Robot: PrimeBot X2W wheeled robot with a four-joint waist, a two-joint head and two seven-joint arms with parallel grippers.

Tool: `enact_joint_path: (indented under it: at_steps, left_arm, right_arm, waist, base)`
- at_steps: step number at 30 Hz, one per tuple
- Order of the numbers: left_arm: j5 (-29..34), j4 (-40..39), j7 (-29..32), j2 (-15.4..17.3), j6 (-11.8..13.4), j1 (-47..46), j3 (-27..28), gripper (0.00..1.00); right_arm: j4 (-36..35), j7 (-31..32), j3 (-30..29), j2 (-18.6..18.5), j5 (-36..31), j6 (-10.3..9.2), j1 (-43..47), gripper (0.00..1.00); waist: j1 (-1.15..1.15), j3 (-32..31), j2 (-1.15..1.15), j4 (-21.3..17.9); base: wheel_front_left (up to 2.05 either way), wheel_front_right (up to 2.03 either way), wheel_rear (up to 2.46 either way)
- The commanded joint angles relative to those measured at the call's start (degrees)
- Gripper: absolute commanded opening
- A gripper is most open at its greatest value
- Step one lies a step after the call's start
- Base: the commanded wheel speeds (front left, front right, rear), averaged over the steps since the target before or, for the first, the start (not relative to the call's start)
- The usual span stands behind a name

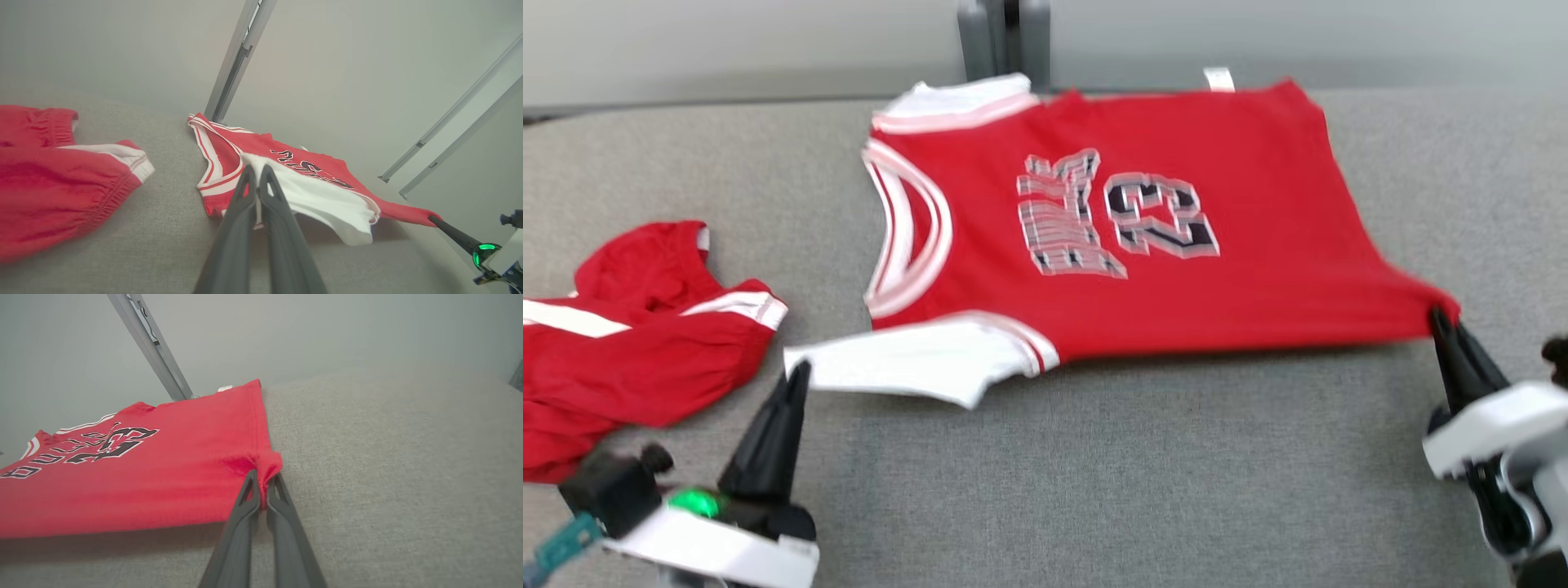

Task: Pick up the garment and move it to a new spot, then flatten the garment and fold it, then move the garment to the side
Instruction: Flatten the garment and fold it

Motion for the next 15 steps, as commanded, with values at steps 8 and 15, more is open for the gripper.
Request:
enact_joint_path:
  at_steps: [8,15]
  left_arm:
    - [3.7,-3.5,-0.2,-1.0,2.7,10.1,2.6,0.00]
    - [3.8,-7.2,0.1,-1.1,3.8,14.9,1.8,0.00]
  right_arm:
    - [-5.6,-0.4,-6.3,-1.6,-1.2,-0.26,13.4,0.00]
    - [-12.2,3.2,-11.4,-0.6,-2.9,-0.26,21.5,0.00]
  waist:
    - [0.00,-5.5,0.00,0.5]
    - [0.00,-6.6,0.00,0.6]
  base:
    - [0.00,0.00,0.00]
    - [0.00,0.00,0.00]
